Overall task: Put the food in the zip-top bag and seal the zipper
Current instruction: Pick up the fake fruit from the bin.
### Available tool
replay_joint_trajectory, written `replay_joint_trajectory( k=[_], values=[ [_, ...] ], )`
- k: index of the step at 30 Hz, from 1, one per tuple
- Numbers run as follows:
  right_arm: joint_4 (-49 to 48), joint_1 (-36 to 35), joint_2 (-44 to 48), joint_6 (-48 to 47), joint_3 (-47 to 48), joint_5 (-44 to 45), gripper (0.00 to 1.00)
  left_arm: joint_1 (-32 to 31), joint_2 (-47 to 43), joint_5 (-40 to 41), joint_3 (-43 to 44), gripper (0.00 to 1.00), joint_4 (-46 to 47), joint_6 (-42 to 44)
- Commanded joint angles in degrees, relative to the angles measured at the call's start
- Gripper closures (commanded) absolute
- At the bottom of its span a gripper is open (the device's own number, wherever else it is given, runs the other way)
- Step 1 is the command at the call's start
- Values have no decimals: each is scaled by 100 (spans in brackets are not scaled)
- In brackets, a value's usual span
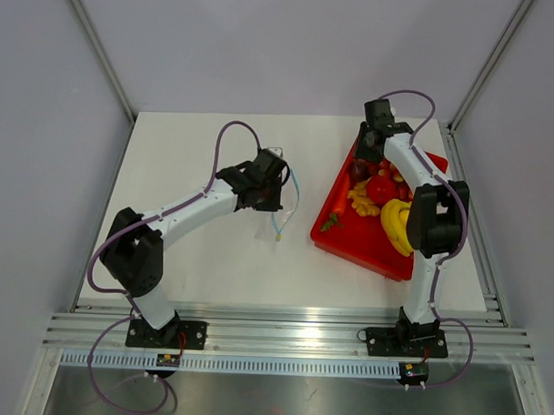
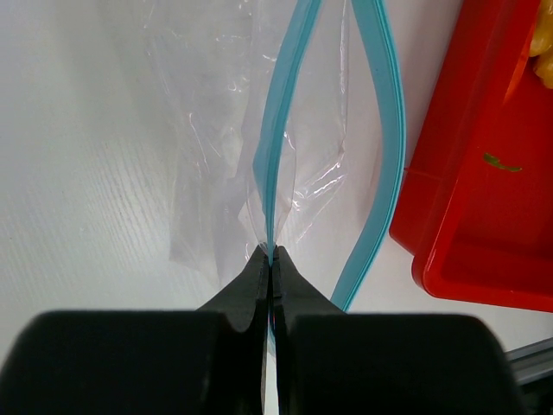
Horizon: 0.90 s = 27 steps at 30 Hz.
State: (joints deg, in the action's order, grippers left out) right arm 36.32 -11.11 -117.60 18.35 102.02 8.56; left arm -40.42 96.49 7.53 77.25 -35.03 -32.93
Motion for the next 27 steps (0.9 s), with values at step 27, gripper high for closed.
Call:
replay_joint_trajectory(
  k=[27],
  values=[
    [201, -189, -747, -367, 1048, 348, 71, 78, -192, -155, -26, 100, 224, 102]
  ],
)
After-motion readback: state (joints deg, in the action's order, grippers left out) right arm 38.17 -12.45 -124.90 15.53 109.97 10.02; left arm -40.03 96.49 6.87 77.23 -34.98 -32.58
